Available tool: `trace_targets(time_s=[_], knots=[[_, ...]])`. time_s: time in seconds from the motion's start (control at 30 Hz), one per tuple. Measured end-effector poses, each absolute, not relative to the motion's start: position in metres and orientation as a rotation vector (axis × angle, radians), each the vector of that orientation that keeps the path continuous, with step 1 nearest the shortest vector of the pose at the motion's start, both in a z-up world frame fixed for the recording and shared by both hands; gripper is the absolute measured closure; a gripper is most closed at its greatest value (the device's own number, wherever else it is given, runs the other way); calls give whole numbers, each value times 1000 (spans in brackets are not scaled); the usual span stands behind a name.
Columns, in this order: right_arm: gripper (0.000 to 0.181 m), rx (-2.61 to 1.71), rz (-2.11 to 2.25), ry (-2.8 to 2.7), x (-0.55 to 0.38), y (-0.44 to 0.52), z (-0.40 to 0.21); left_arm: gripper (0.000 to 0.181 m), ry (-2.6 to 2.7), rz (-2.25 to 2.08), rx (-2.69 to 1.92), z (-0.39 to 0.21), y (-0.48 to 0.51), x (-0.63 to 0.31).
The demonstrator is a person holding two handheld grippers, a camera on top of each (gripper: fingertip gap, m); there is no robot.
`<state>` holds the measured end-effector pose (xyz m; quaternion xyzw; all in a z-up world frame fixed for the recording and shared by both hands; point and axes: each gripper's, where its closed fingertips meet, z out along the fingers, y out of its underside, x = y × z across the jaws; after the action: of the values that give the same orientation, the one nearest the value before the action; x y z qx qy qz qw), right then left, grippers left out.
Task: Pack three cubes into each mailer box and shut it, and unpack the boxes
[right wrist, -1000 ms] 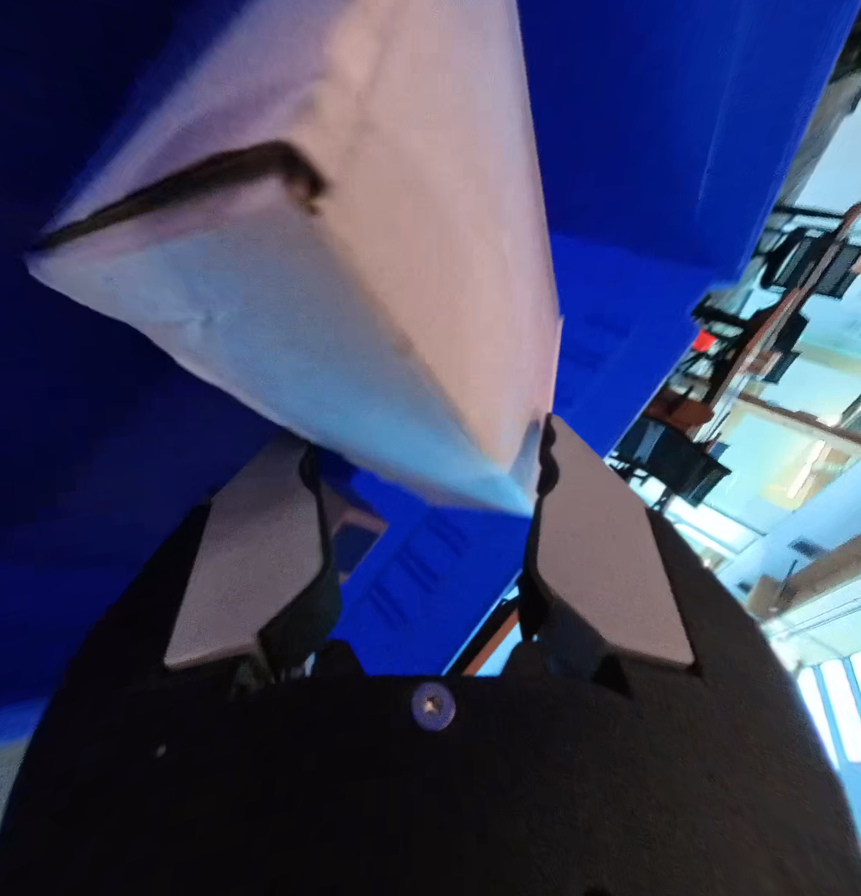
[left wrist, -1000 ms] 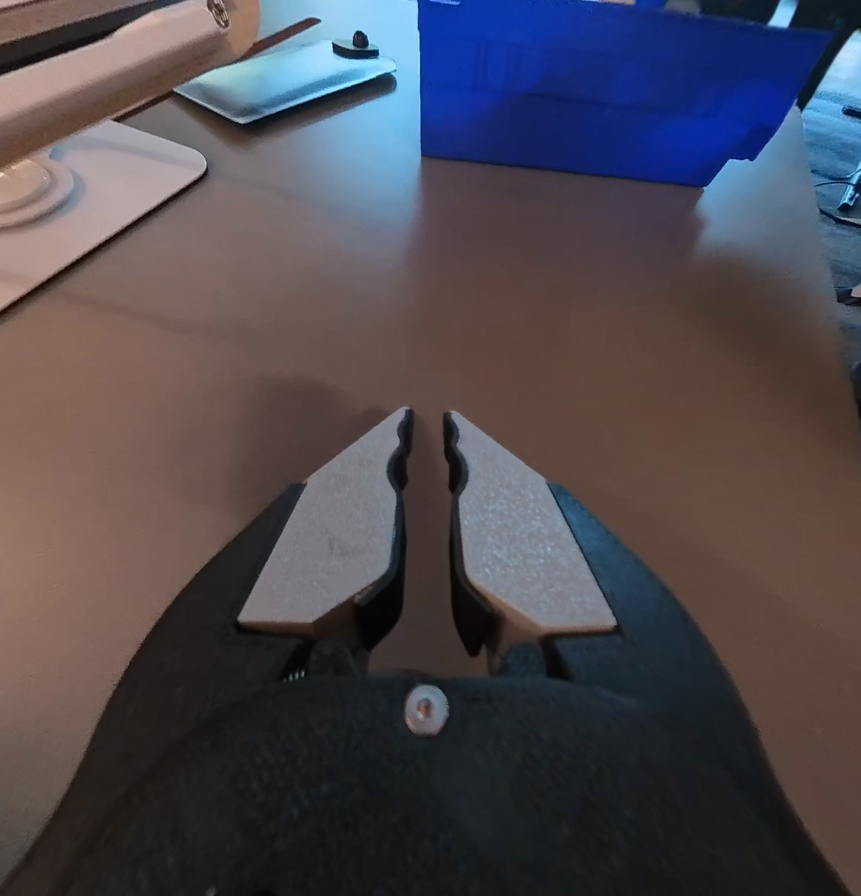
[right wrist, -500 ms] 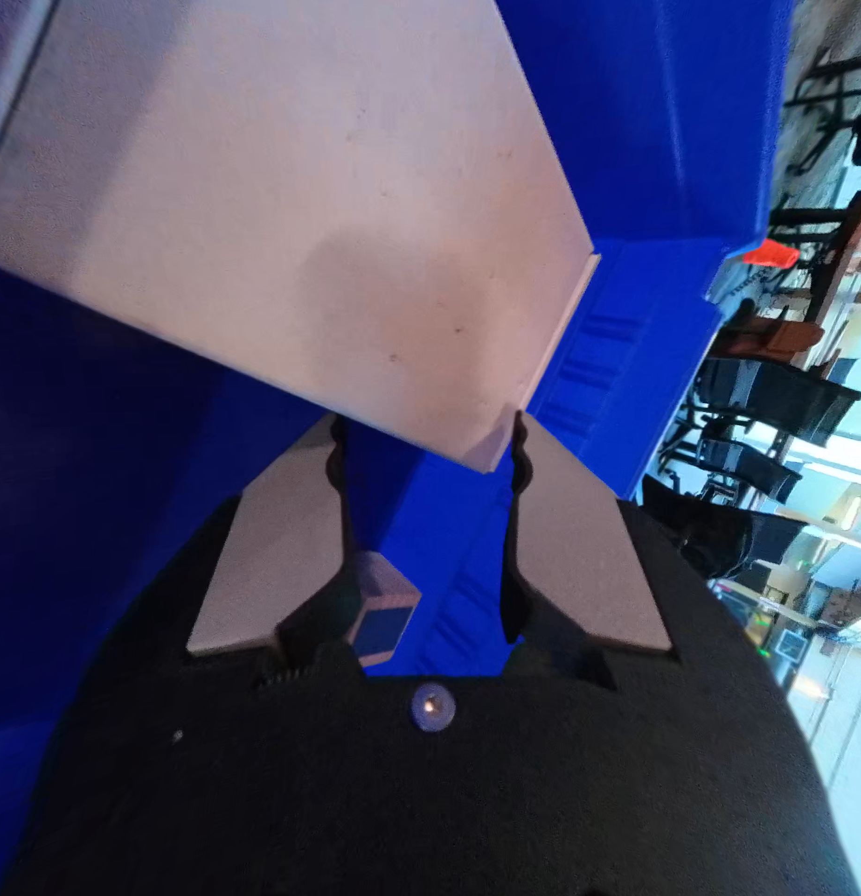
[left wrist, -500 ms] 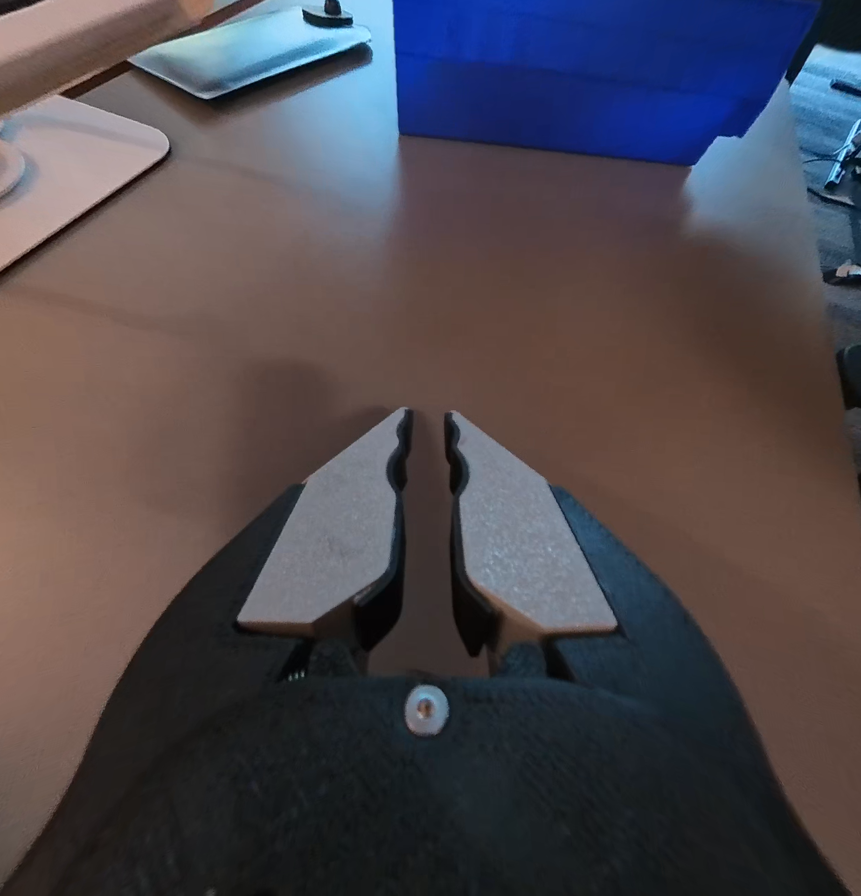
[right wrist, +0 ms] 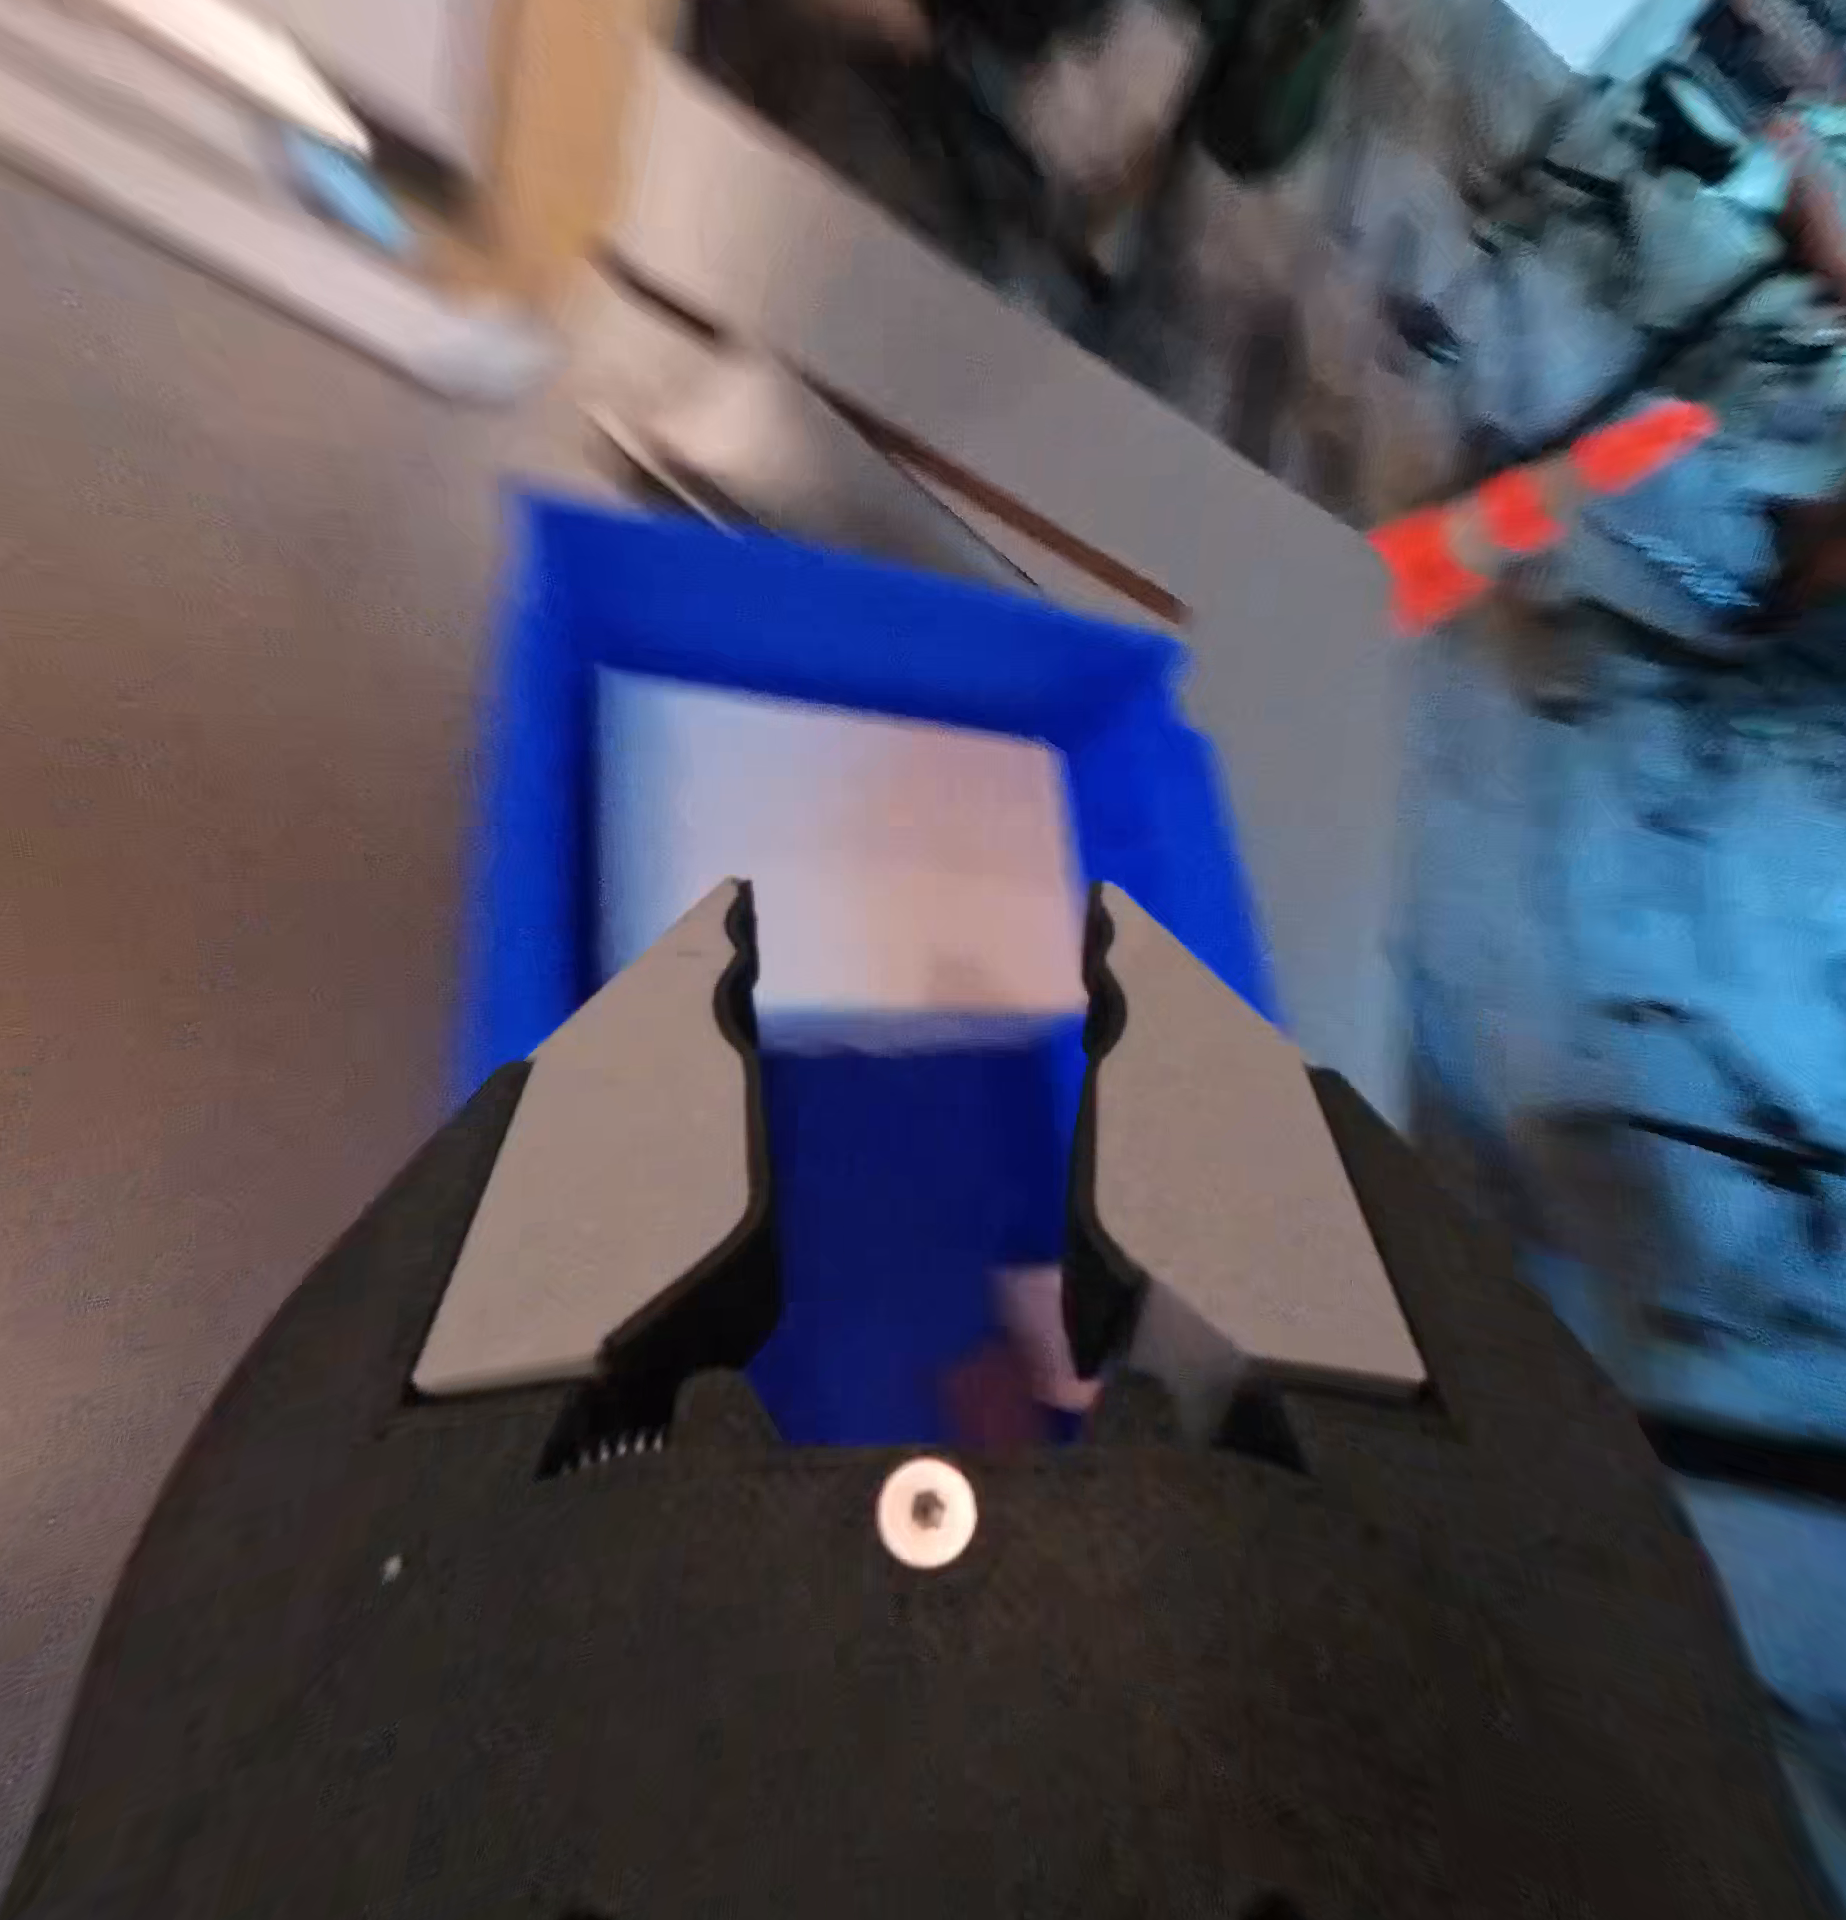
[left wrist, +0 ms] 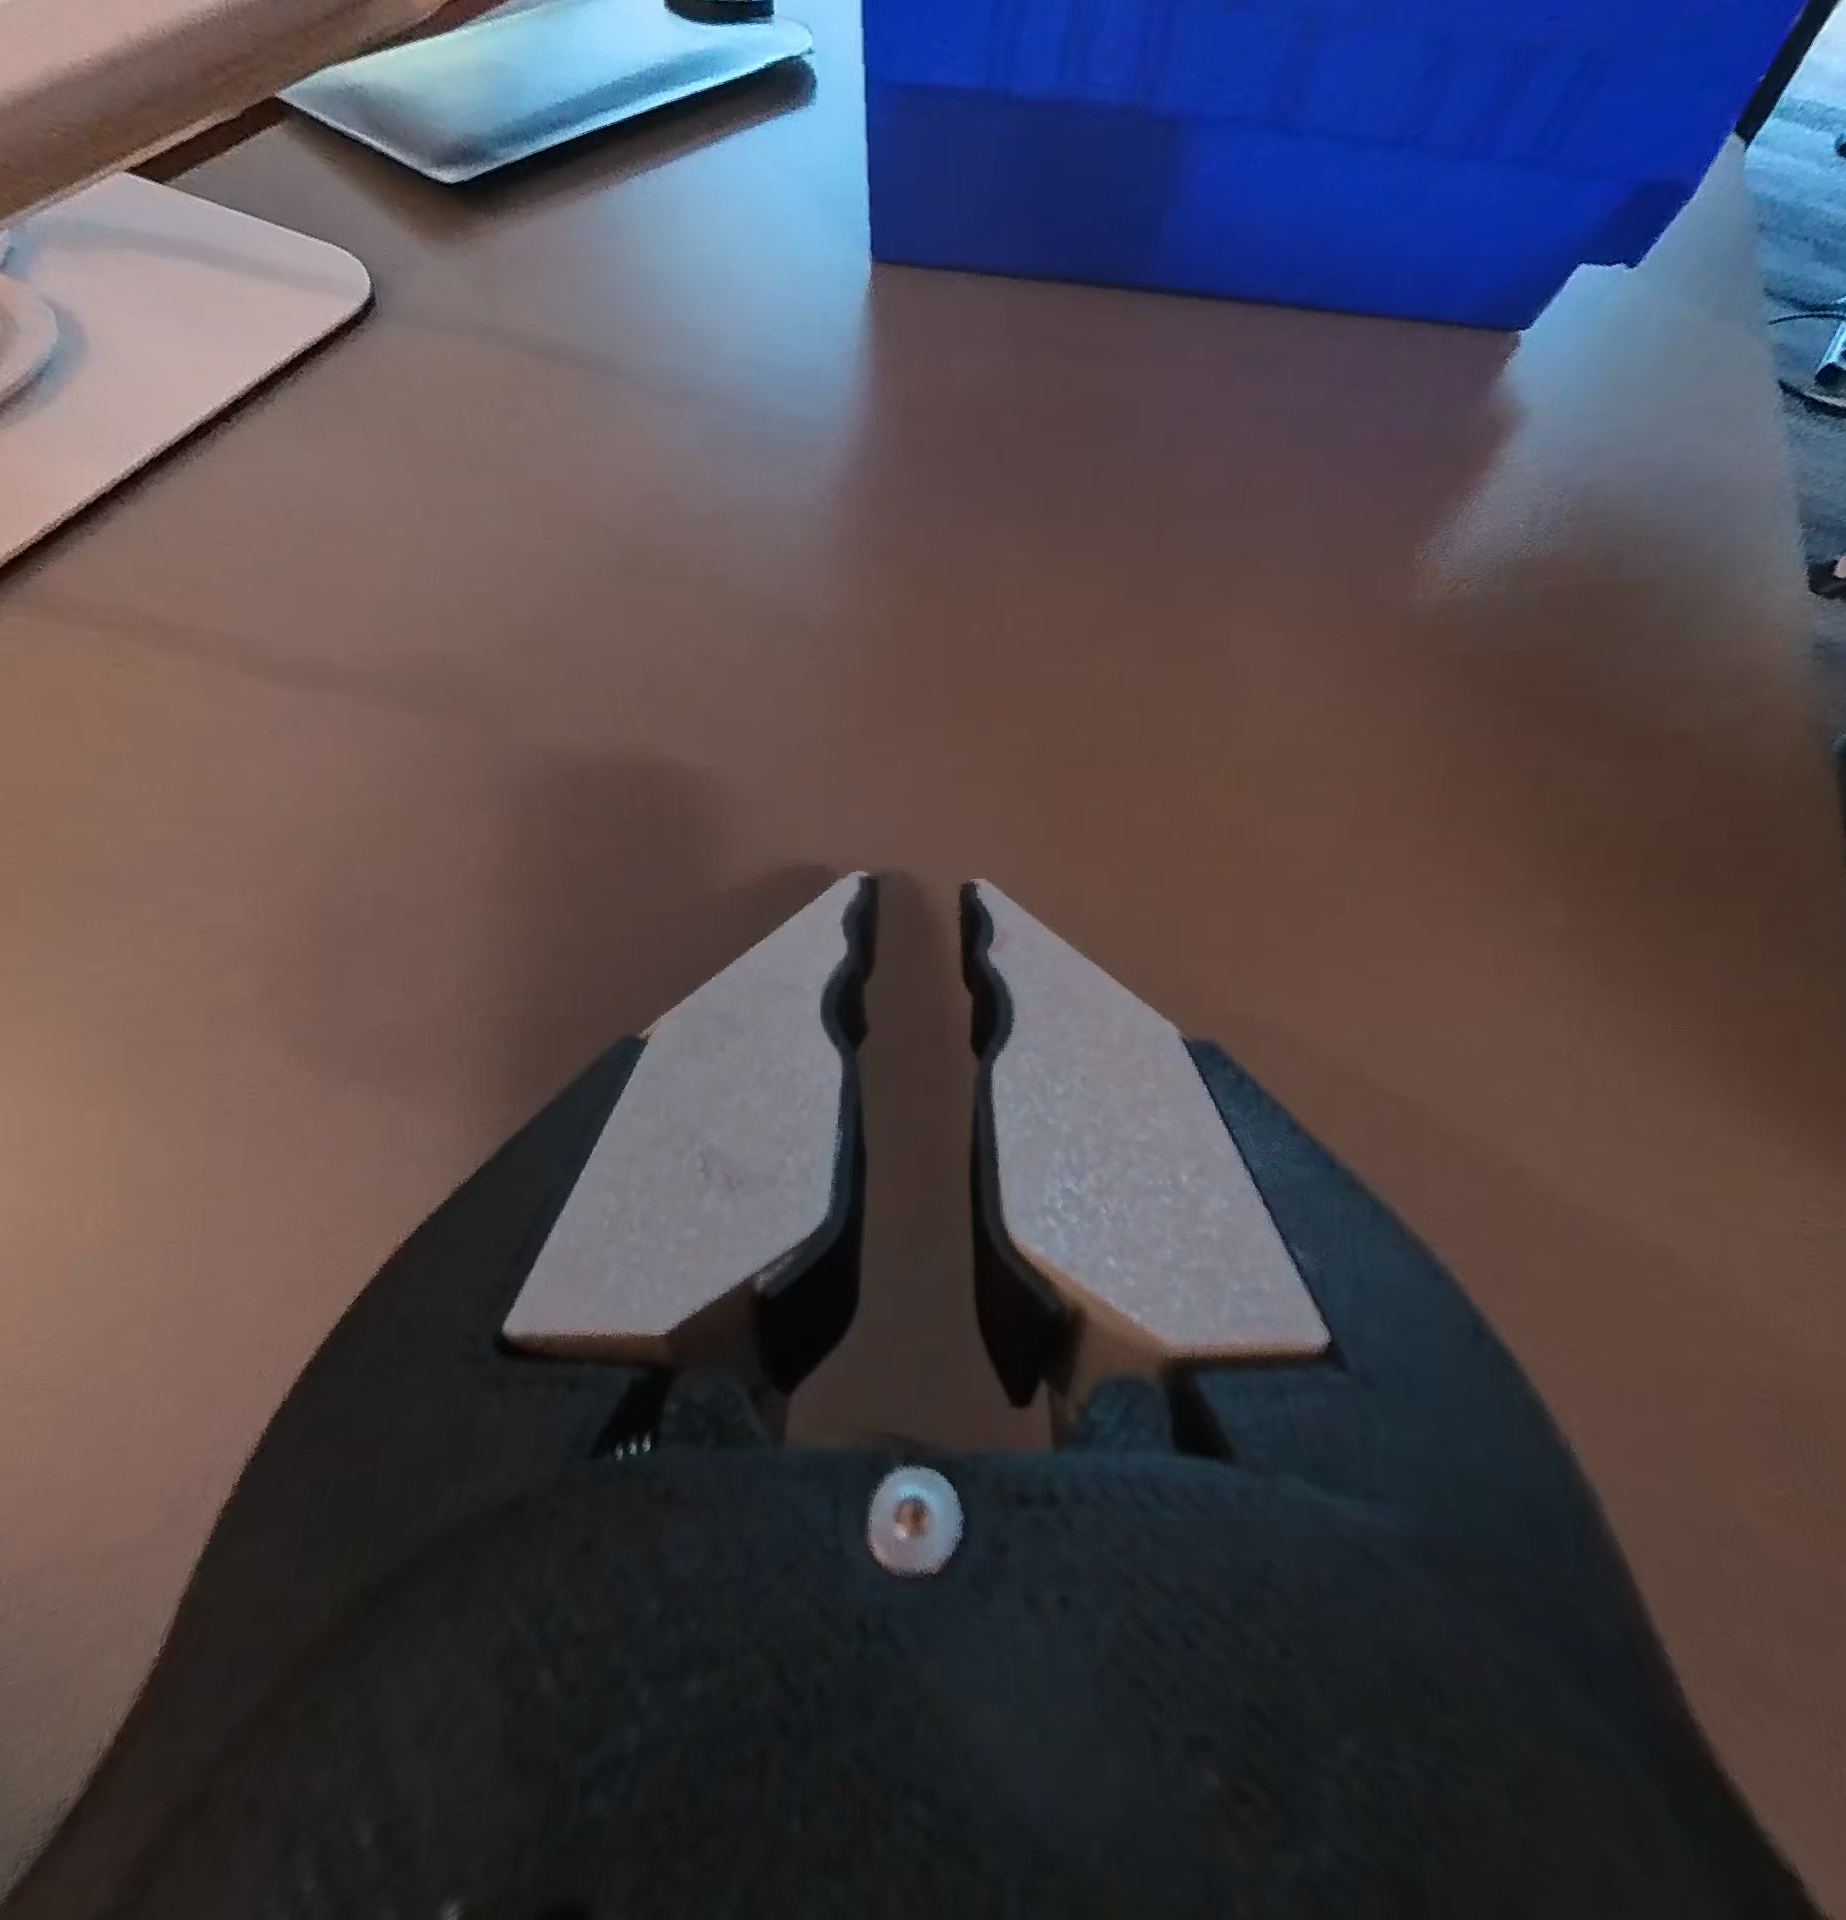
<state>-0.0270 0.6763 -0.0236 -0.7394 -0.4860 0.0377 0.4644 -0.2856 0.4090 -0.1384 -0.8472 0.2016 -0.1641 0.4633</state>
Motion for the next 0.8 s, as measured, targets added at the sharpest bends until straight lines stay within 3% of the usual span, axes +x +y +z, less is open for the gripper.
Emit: trace_targets(time_s=[0.07,0.13,0.3,0.4,0.57,0.8], knots=[[119,-1773,508,-1139,-64,621,4,164,487,-398,-2088,-139,410,-286],[139,-1650,779,-1132,-97,572,26,157,487,-395,-2082,-138,411,-286],[115,-1481,1030,-1194,-185,491,9,125,431,-316,-1988,-124,419,-291],[106,-1453,1016,-1284,-244,478,-28,106,437,-273,-1968,-122,421,-290],[101,-1453,849,-1375,-304,506,-82,98,413,-184,-1933,-117,425,-297],[99,-1501,709,-1482,-300,521,-126,94,377,-123,-1929,-116,434,-305]])
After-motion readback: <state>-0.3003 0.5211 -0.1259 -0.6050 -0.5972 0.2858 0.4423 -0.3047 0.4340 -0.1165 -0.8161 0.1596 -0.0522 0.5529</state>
